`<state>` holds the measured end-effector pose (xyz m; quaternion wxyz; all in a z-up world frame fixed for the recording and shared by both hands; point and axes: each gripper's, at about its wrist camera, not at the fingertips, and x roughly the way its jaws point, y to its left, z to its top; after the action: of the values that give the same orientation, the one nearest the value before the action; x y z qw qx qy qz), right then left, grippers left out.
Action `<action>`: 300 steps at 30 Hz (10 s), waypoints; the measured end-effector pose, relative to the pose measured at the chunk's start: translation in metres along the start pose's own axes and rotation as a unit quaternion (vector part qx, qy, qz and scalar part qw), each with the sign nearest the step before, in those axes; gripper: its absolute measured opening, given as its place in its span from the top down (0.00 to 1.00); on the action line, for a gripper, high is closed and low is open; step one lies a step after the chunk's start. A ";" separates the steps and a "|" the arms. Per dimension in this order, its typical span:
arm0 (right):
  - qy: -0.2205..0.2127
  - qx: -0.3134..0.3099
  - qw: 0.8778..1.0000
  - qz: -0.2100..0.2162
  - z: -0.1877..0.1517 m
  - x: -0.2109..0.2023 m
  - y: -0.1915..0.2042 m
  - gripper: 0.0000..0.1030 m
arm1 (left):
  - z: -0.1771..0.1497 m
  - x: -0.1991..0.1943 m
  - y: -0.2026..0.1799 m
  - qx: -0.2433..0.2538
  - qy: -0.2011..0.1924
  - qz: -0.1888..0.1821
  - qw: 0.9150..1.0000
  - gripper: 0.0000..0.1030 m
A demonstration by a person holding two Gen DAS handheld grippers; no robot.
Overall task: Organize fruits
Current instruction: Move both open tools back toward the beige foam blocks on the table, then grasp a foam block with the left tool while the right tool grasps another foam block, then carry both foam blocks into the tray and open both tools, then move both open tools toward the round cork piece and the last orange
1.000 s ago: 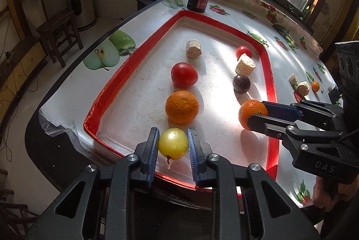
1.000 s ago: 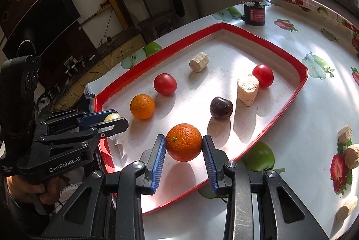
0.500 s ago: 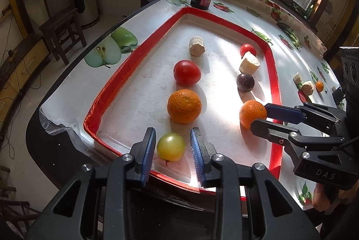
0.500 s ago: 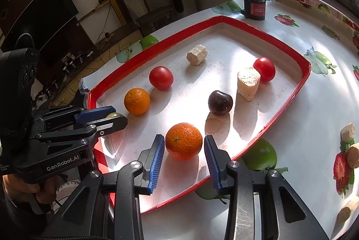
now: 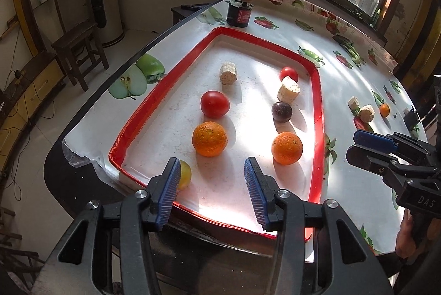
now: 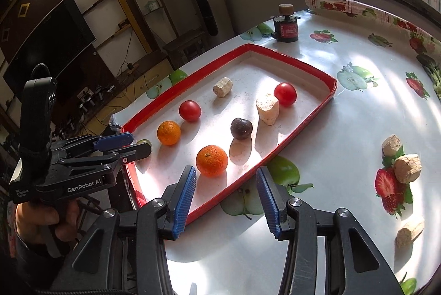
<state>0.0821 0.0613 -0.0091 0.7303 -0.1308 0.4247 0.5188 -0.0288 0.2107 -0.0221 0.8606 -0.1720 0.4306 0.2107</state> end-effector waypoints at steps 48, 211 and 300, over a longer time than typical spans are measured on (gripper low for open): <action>-0.024 0.152 0.980 -0.130 -0.088 -0.083 -0.162 0.45 | 0.009 0.015 -0.177 0.117 0.027 -0.117 0.986 0.55; -0.018 0.091 0.994 -0.054 0.095 0.082 -0.101 0.64 | 0.099 0.092 0.009 -0.025 0.020 -0.003 0.999 0.73; -0.062 0.218 0.959 -0.169 -0.066 -0.104 -0.250 0.54 | 0.055 0.070 -0.233 0.123 0.042 -0.137 0.982 0.59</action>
<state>0.2571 -0.1546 -0.0328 0.8429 -0.0061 0.4532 0.2901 0.1646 0.0538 -0.0205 0.8773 -0.1310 0.4609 0.0288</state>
